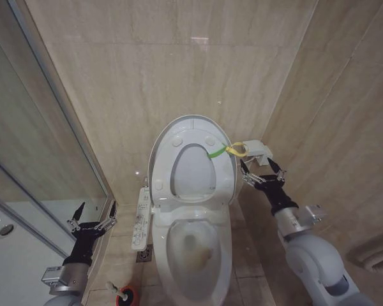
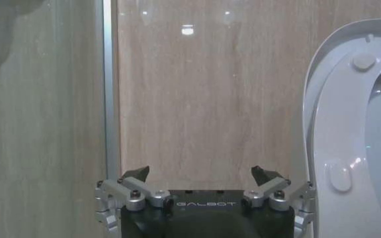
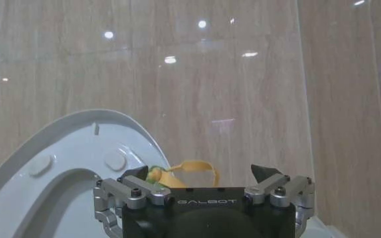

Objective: Open the toilet lid, clean the toilet bowl with a toilet brush, close the toilet lid, and flush.

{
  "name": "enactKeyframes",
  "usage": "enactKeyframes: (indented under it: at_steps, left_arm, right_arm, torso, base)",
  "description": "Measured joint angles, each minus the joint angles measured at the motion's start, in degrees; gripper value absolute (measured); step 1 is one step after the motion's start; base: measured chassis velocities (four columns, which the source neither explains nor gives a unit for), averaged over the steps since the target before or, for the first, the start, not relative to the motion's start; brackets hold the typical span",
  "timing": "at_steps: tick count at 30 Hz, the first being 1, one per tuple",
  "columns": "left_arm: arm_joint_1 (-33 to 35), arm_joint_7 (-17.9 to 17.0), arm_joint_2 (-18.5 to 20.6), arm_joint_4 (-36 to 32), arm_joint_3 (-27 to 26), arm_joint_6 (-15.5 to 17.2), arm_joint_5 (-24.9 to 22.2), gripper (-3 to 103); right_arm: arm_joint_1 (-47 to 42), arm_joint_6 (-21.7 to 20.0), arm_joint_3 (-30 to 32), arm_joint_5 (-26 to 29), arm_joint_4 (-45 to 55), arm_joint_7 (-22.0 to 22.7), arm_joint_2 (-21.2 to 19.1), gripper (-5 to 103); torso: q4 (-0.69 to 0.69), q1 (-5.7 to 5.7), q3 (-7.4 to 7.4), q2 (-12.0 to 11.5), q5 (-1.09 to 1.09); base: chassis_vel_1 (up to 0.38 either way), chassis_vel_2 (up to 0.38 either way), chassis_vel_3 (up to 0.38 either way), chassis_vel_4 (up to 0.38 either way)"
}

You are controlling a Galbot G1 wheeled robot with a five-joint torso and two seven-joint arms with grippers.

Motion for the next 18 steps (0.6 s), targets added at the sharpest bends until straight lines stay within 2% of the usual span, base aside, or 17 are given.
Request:
enactKeyframes:
  at_steps: [7,15,18]
  left_arm:
    - [0.00,0.00,0.00,0.00,0.00,0.00,0.00,100]
    - [0.00,0.00,0.00,0.00,0.00,0.00,0.00,100]
    - [0.00,0.00,0.00,0.00,0.00,0.00,0.00,100]
  right_arm:
    - [-4.36,3.43,0.71,-1.19,0.48,0.15,1.31,100]
    - [-11.26,7.75,1.58,-4.48,0.75,0.75,5.38,100]
    - [-13.28,7.89,1.75,-4.74,1.47,1.00,6.24,100]
  torso:
    - [0.00,0.00,0.00,0.00,0.00]
    - [0.00,0.00,0.00,0.00,0.00]
    - [0.00,0.00,0.00,0.00,0.00]
  base:
    - [0.000,0.000,0.000,0.000]
    - [0.000,0.000,0.000,0.000]
    - [0.000,0.000,0.000,0.000]
